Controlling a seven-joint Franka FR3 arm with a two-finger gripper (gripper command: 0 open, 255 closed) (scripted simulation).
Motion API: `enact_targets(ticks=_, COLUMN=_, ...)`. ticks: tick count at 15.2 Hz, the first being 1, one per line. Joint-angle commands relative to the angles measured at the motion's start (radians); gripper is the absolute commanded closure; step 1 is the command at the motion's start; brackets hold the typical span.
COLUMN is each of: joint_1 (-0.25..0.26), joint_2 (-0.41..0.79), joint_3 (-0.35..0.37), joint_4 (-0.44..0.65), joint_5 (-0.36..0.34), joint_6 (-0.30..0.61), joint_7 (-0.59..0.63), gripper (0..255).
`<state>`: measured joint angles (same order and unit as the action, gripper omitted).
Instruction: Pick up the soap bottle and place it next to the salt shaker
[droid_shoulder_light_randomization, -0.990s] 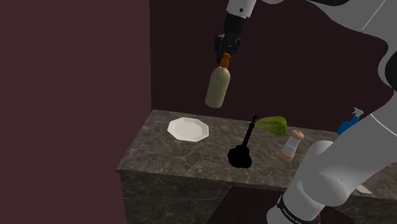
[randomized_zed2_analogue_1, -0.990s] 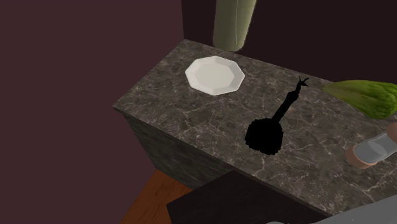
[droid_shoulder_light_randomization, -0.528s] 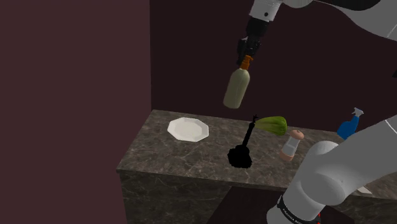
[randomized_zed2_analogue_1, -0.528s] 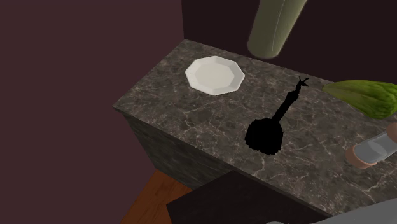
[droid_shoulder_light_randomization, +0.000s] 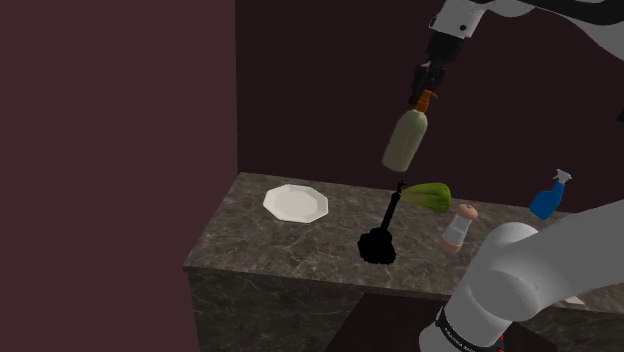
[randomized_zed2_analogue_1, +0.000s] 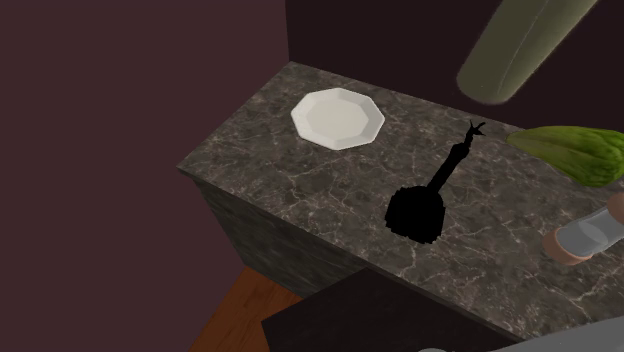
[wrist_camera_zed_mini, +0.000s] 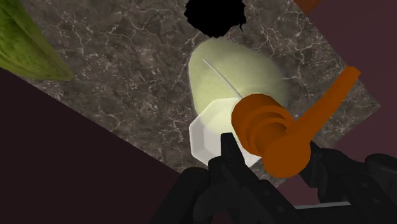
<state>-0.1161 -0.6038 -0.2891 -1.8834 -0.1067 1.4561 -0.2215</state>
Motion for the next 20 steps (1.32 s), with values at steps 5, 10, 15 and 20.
enact_targets(ticks=5, joint_1=-0.035, joint_2=-0.066, joint_3=-0.101, joint_4=-0.016, joint_5=-0.06, joint_6=-0.037, joint_7=-0.13, gripper=255)
enact_targets(ticks=10, joint_1=-0.054, joint_2=-0.087, joint_3=-0.195, joint_4=0.014, joint_5=-0.11, joint_6=-0.069, joint_7=-0.245, gripper=255)
enact_targets(ticks=15, joint_1=-0.061, joint_2=-0.084, joint_3=-0.3, joint_4=0.071, joint_5=-0.158, joint_6=-0.098, joint_7=-0.366, gripper=255)
enact_targets(ticks=20, joint_1=-0.051, joint_2=-0.056, joint_3=-0.422, joint_4=0.156, joint_5=-0.198, joint_6=-0.123, joint_7=-0.494, gripper=255)
